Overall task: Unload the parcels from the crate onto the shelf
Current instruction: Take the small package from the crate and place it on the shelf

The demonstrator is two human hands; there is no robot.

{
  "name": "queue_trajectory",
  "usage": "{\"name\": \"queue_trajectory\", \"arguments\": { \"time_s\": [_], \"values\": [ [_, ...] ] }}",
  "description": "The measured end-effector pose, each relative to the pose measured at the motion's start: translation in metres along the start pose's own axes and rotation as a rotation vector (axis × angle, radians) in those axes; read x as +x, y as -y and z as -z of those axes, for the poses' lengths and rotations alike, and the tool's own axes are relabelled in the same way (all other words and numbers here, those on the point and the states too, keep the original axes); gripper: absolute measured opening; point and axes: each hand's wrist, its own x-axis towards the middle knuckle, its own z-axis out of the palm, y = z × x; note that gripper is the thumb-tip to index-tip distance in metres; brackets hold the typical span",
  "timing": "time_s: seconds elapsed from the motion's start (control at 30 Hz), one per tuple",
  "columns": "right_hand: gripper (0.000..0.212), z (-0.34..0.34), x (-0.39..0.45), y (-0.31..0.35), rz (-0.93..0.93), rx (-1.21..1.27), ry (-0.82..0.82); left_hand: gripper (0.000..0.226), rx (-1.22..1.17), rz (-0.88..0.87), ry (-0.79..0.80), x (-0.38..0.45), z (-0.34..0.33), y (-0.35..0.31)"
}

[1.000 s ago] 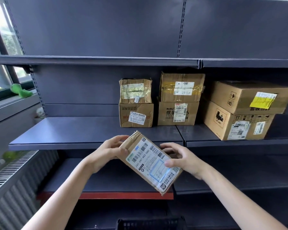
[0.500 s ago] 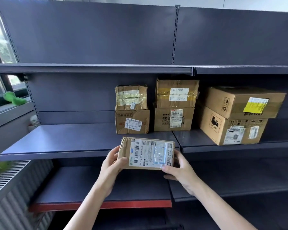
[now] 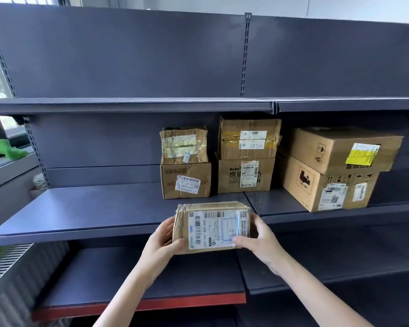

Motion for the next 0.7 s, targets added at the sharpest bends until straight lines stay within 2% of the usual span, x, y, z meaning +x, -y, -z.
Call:
{"name": "queue_trajectory", "arguments": {
  "time_s": [0.37,0.7],
  "values": [
    [0.053,0.028,0.009,-0.026,-0.033,0.071,-0.172,0.063,0.089,0.053,0.082,0.032,-0.035,0.009],
    [0.046,0.105,0.058,-0.056,-0.021,0.09,-0.148,0.062,0.092,0.088,0.026,0.092,-0.11,0.016]
  ]
}}
